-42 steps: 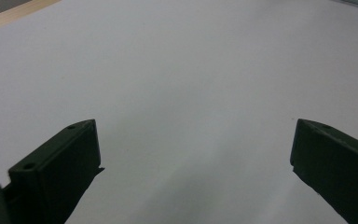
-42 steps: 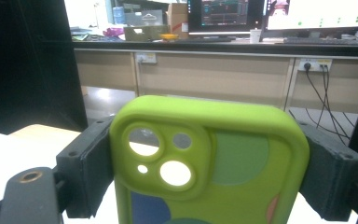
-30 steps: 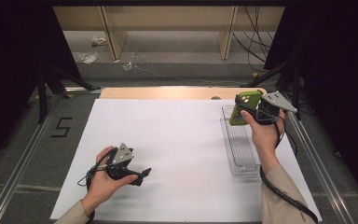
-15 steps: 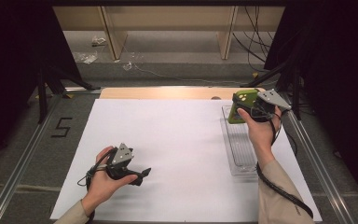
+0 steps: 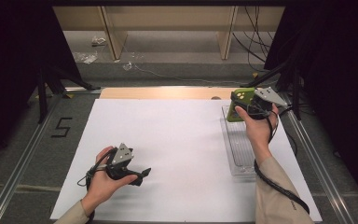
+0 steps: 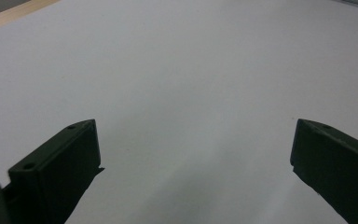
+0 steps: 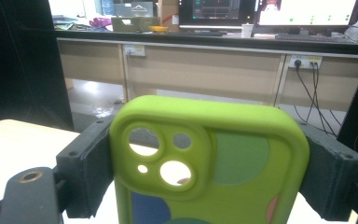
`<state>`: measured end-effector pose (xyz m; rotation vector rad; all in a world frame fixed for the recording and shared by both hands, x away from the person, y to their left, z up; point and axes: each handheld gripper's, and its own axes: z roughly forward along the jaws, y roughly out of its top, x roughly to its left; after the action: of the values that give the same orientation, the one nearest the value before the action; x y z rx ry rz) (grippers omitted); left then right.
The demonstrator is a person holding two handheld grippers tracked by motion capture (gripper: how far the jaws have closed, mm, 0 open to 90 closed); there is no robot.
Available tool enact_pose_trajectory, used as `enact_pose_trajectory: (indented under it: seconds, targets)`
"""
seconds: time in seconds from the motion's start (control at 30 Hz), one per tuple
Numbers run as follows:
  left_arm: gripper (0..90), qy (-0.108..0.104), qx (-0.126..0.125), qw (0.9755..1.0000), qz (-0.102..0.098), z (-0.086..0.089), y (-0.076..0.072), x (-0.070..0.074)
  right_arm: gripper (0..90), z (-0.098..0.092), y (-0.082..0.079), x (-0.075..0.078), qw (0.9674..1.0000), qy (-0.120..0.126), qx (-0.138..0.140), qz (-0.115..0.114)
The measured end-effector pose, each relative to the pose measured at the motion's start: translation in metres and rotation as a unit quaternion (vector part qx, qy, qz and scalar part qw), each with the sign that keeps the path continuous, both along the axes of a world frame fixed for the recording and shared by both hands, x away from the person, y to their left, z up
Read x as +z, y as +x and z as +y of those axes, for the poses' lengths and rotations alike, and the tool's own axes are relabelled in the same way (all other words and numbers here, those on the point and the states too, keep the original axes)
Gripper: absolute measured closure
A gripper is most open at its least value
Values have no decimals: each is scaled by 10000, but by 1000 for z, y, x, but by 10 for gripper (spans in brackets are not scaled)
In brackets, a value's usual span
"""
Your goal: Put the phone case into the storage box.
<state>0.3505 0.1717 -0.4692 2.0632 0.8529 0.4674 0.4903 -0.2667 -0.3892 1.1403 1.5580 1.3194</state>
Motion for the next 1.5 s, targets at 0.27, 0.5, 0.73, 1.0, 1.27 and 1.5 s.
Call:
enact_pose_trajectory:
  seconds: [0.27,0.5,0.73,1.0,1.27,1.5]
  targets:
    - [9,-10,6,10000,-1,0,0,0,170,0,4,-5,10000,-23,-33,70]
    - [9,-13,3,10000,3,0,0,0,170,0,8,-9,9999,-29,-59,133]
    - [9,-32,7,10000,3,0,0,-1,170,0,10,-11,9999,-56,-81,139]
    - [9,-31,3,10000,8,0,0,0,170,0,15,-15,9997,-70,-133,187]
    - [9,-35,2,10000,10,0,0,-1,170,1,18,-16,9996,-88,-171,223]
    - [9,-35,-1,10000,12,0,0,0,170,1,23,-17,9994,-106,-209,272]
